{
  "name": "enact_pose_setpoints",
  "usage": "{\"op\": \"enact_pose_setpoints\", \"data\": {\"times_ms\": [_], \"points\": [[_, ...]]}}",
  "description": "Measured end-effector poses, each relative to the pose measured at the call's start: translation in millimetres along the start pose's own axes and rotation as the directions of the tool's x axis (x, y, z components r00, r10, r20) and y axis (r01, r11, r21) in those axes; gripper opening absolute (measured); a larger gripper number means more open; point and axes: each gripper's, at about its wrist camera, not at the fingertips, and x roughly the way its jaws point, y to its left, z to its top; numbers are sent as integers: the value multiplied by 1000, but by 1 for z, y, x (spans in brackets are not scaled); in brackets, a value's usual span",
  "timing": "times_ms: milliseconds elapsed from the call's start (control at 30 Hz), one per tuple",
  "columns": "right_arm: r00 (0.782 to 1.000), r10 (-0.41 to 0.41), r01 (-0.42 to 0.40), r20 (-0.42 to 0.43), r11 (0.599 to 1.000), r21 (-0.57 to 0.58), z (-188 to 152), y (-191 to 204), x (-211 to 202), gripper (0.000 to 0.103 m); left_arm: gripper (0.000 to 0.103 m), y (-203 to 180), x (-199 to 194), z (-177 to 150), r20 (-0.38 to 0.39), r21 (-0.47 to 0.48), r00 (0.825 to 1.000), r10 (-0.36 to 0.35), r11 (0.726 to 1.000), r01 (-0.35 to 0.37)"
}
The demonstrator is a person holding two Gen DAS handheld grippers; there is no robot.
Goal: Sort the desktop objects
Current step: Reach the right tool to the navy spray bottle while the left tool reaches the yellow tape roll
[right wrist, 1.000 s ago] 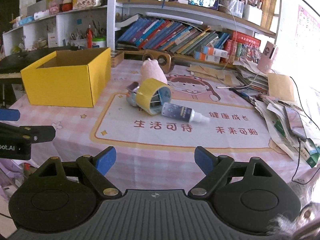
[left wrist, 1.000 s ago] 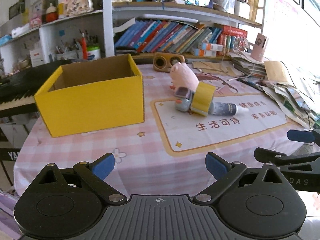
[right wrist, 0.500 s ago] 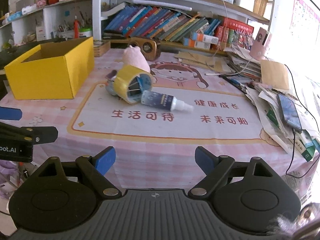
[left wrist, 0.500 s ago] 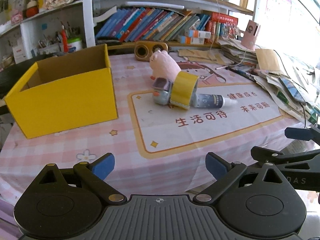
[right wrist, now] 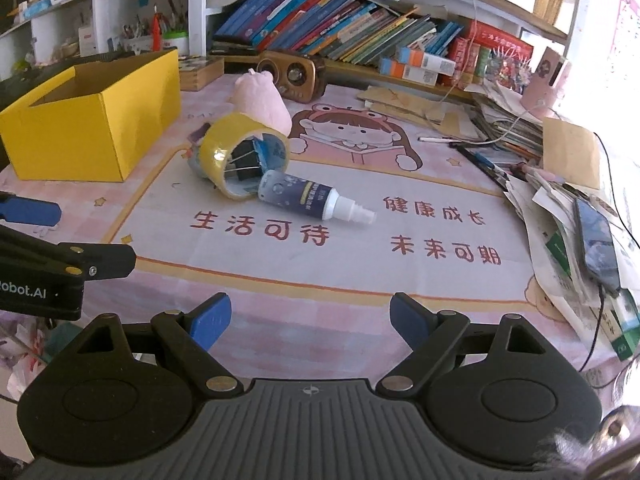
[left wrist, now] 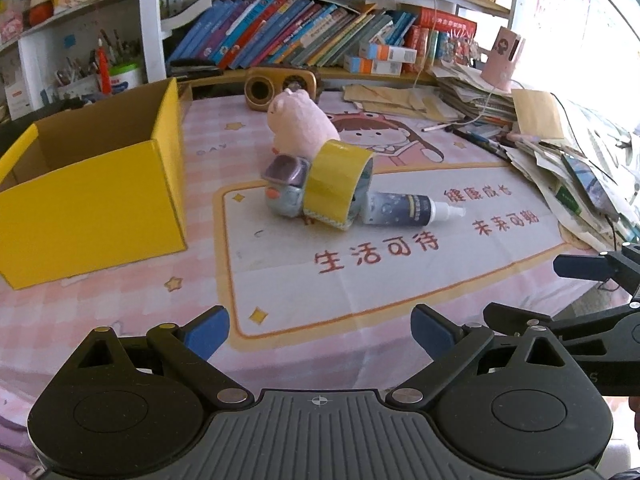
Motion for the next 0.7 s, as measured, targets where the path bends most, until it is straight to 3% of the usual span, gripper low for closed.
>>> {"op": "enact_pose_setpoints", "data": {"times_ms": [367, 533, 700], "points": [[998, 62, -62, -5, 998, -9, 25, -48, 32, 83, 97, -25, 28, 35, 40, 6, 999, 29, 1000, -29], [992, 127, -127, 2, 990, -68, 39, -61, 48, 68, 91, -28, 40, 52, 54, 3, 997, 50, 999, -50], [978, 207, -202, 4, 956, -212, 52, -65, 69, 59, 85, -29, 54, 69, 79, 26, 994, 74, 997, -76]]}}
